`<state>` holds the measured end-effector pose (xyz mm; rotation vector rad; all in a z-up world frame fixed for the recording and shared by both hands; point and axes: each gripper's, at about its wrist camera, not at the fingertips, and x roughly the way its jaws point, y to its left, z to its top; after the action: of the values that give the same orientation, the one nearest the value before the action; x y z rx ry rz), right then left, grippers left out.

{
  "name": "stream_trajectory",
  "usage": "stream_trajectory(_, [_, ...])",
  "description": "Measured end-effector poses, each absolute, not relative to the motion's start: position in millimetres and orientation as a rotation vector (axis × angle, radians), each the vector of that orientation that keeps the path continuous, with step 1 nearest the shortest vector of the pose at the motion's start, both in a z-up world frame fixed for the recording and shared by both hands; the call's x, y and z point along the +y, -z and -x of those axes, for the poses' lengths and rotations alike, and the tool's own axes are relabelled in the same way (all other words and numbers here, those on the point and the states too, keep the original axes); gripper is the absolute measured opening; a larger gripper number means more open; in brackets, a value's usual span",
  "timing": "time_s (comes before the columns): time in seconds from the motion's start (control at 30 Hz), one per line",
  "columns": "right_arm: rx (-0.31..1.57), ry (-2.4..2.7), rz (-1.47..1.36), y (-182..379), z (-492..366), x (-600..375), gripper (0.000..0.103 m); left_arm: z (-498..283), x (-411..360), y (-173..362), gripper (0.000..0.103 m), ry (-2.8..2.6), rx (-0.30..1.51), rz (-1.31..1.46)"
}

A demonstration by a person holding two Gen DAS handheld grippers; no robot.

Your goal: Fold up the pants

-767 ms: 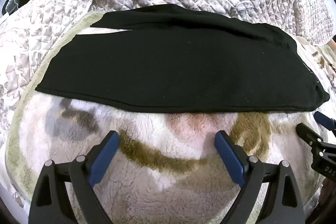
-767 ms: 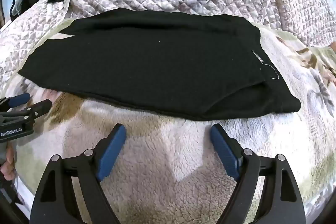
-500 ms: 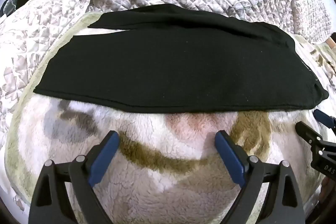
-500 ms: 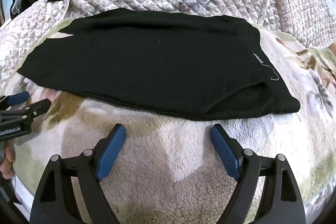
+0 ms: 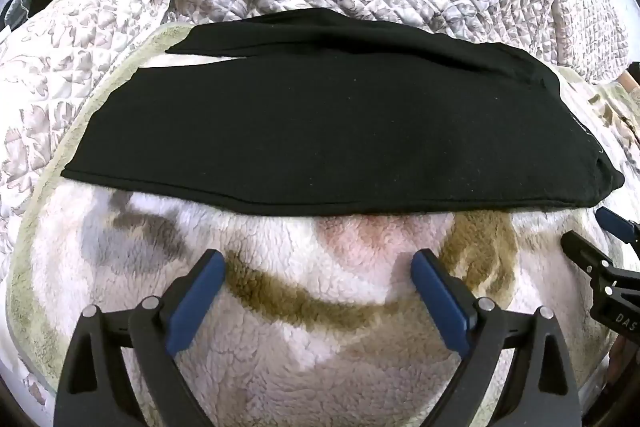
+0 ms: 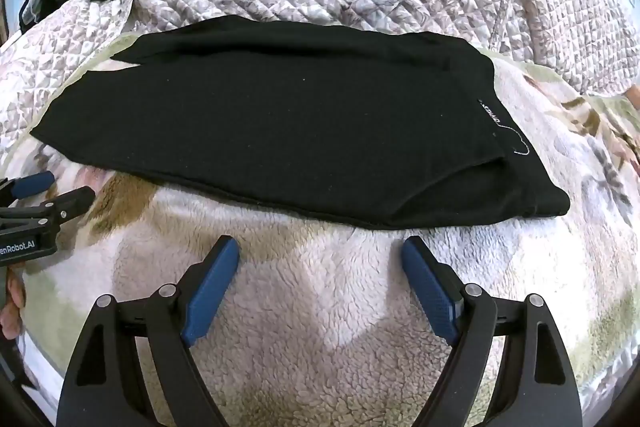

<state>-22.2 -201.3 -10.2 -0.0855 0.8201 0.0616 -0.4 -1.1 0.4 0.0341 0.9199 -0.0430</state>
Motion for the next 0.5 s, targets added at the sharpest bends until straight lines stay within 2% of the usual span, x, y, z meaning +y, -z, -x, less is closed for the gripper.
stream_trajectory(0.5, [0.828, -0.056, 0.100, 9.8, 20.4, -203.6, 0.084, 0.0, -0.6, 0.4, 0.098, 0.044, 0.921, -0.035])
